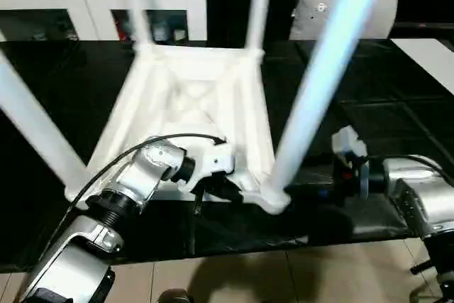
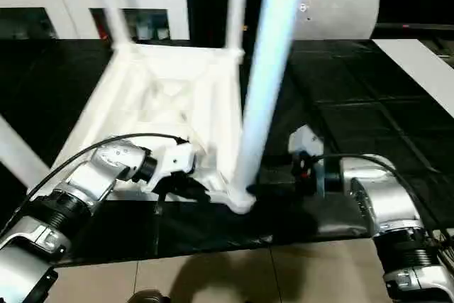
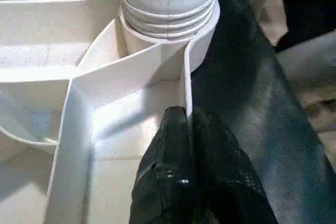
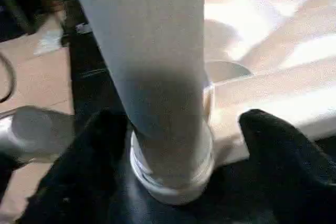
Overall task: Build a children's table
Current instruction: Rotate leg to tighten
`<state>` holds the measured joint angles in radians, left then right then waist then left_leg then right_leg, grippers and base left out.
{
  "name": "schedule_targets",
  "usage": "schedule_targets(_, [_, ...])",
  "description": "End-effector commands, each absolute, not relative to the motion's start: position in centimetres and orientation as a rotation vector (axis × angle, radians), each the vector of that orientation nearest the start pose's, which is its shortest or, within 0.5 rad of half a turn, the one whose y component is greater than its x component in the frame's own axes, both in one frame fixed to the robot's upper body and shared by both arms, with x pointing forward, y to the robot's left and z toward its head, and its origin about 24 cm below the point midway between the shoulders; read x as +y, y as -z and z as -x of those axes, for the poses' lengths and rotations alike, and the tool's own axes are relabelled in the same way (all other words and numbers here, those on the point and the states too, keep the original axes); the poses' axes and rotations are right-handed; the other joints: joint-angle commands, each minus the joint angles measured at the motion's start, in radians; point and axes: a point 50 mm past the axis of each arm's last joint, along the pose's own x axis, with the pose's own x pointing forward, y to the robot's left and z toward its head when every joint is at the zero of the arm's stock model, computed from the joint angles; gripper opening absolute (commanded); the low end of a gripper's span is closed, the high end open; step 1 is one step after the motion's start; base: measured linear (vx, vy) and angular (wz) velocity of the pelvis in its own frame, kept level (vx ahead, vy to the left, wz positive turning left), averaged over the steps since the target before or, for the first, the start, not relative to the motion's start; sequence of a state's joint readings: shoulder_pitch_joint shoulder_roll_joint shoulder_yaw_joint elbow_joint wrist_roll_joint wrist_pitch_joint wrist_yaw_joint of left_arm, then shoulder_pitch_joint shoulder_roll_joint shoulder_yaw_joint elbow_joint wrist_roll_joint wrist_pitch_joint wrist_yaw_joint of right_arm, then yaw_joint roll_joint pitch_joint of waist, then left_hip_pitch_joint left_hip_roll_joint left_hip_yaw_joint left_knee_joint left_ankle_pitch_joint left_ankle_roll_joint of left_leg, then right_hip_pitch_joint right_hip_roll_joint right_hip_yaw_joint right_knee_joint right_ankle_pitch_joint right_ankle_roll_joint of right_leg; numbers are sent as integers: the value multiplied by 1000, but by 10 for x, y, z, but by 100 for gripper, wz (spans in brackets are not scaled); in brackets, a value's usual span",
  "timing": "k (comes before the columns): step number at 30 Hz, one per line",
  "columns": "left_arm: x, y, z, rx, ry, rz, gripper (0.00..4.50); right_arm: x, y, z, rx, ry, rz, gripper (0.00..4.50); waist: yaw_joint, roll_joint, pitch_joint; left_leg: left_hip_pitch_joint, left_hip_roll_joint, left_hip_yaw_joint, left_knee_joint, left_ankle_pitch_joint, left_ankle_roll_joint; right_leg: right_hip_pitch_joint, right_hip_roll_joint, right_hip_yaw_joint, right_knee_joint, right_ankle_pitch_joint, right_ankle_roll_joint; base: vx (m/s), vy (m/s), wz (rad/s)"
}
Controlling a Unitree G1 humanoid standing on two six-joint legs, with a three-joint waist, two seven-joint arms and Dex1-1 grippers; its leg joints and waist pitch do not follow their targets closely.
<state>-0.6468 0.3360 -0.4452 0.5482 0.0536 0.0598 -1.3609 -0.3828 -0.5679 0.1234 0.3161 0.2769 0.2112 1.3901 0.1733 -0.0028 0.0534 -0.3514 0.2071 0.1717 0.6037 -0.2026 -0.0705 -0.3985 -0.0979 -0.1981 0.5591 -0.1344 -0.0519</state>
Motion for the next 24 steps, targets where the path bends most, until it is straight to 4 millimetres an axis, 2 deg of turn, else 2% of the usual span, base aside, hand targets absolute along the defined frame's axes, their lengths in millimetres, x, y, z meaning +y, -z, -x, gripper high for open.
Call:
schedule_targets(1, [80, -66, -300, 420, 1753, -613, 0, -192, -80, -281, 338, -1405, 159, 332, -9, -14, -79, 6, 43, -6, -65, -134, 72, 63, -81, 74, -69, -396, -42, 0, 0, 0])
schedule_targets(4, [77, -67, -297, 411, 1790, -613, 0, -188, -77, -279, 351, -1459, 136, 319, -9, -15, -79, 5, 41, -6, -65, -135, 68, 63, -80, 72, -73, -416, -28, 0, 0, 0])
schedule_targets(5, [77, -67, -297, 411, 1790, -613, 0, -188, -77, -279, 351, -1459, 136, 299, -9, -16, -79, 5, 40, -6, -65, -135, 68, 64, -80, 72, -73, -417, -24, 0, 0, 0])
schedule_targets(10, [79, -66, -297, 413, 1798, -614, 0, -188, -74, -276, 374, -1501, 101, 266, -9, -17, -80, 3, 40, -7, -64, -128, 71, 63, -78, 71, -72, -410, -20, 0, 0, 0])
schedule_targets(11, [80, -65, -297, 415, 1798, -614, 0, -188, -74, -276, 377, -1503, 96, 242, -10, -16, -79, 4, 41, -7, -64, -131, 71, 63, -78, 71, -73, -415, -19, 0, 0, 0])
schedule_targets(18, [79, -65, -301, 422, 1728, -550, 0, -187, -73, -271, 364, -1494, 25, 200, -9, -17, -79, 4, 40, -7, -64, -127, 66, 63, -77, 70, -73, -419, -14, 0, 0, 0])
schedule_targets(19, [77, -65, -303, 426, 1687, -524, 0, -186, -72, -272, 362, -1465, 10, 199, -8, -13, -79, 4, 40, -7, -64, -129, 64, 63, -78, 69, -74, -421, -14, 0, 0, 0])
schedule_targets(20, [74, -65, -308, 438, 1586, -471, 0, -183, -70, -274, 356, -1382, 1, 198, -10, -16, -77, 5, 39, -7, -65, -133, 58, 63, -77, 68, -78, -434, -7, 0, 0, 0])
schedule_targets(21, [74, -65, -309, 440, 1579, -467, 0, -183, -70, -274, 355, -1376, 1, 197, -12, -13, -76, 4, 38, -7, -65, -136, 52, 63, -78, 67, -80, -442, -4, 0, 0, 0])
schedule_targets(22, [72, -65, -310, 444, 1541, -445, 0, -180, -68, -276, 355, -1334, -6, 197, -12, -14, -76, 7, 36, -7, -64, -144, 48, 61, -78, 64, -84, -458, 1, 0, 0, 0])
schedule_targets(23, [68, -66, -313, 452, 1469, -397, 0, -175, -66, -282, 350, -1243, -4, 197, -22, -16, -75, 8, 30, -8, -63, -156, 38, 62, -77, 57, -93, -492, 17, 0, 0, 0])
schedule_targets(24, [68, -66, -313, 452, 1469, -397, 0, -175, -66, -282, 350, -1243, -4, 197, -22, -16, -75, 8, 30, -8, -63, -156, 38, 62, -77, 57, -93, -492, 17, 0, 0, 0])
